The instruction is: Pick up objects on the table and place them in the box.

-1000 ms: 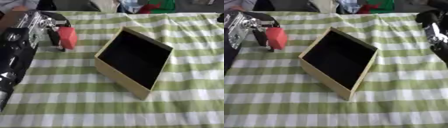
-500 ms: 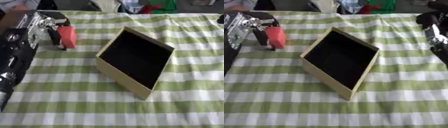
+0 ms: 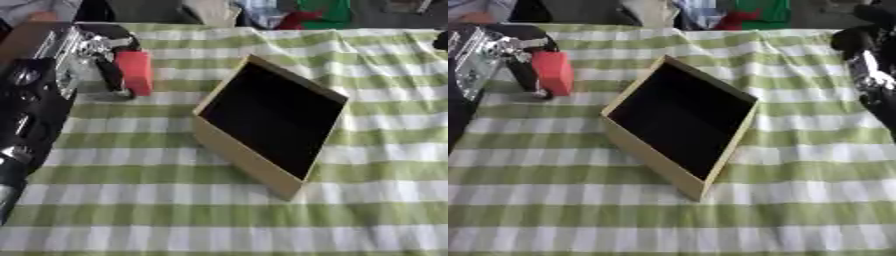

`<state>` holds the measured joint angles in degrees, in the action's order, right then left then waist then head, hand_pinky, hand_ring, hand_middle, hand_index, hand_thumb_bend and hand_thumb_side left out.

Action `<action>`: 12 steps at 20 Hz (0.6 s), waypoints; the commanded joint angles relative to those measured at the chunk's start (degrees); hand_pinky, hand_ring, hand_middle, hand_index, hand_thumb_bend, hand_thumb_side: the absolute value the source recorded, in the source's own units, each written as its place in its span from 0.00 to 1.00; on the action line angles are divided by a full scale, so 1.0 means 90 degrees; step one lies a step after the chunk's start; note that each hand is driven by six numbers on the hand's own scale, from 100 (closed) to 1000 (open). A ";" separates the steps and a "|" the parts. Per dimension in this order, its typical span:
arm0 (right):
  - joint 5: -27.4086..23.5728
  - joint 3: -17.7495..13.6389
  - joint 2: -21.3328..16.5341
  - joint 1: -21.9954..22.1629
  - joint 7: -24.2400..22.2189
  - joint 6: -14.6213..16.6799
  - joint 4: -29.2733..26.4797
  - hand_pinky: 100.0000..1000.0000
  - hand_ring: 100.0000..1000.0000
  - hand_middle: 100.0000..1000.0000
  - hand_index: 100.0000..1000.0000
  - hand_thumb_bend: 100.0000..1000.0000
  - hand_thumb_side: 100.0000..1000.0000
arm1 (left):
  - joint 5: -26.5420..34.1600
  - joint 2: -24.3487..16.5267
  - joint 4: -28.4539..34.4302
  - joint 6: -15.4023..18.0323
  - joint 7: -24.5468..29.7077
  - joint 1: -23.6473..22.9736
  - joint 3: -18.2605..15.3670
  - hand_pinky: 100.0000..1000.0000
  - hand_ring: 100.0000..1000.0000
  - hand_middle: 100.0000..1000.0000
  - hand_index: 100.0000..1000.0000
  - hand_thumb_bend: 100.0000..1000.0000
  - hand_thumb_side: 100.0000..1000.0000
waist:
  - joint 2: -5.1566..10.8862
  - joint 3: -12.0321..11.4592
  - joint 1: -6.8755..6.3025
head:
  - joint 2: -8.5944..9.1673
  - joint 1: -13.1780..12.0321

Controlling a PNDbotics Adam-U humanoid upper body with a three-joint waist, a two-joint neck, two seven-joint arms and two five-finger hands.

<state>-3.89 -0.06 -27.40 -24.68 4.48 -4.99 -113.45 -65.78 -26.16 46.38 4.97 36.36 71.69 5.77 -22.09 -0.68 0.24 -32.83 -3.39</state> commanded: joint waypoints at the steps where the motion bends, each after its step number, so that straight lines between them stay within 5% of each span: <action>1: -0.0011 -0.0077 -0.0064 -0.0039 0.0000 -0.0017 -0.0127 0.90 0.75 0.64 0.88 0.00 0.48 | 0.0136 -0.0124 0.0199 -0.0031 0.0126 0.0204 0.0027 0.77 0.46 0.31 0.45 0.33 0.00 | 0.0217 -0.0015 0.0000 | -0.0041 0.0036; 12: -0.0013 -0.0070 -0.0057 -0.0007 -0.0017 -0.0012 -0.0127 0.90 0.75 0.64 0.88 0.00 0.47 | 0.0662 -0.0107 0.0906 -0.0167 0.0418 0.0352 0.0131 0.77 0.46 0.32 0.46 0.23 0.00 | 0.0359 -0.0074 -0.0026 | -0.0172 0.0175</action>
<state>-3.89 -0.16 -27.00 -24.22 4.42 -5.18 -113.45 -60.85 -26.17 52.65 3.69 40.06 73.18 6.87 -20.45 -1.30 0.07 -34.17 -2.05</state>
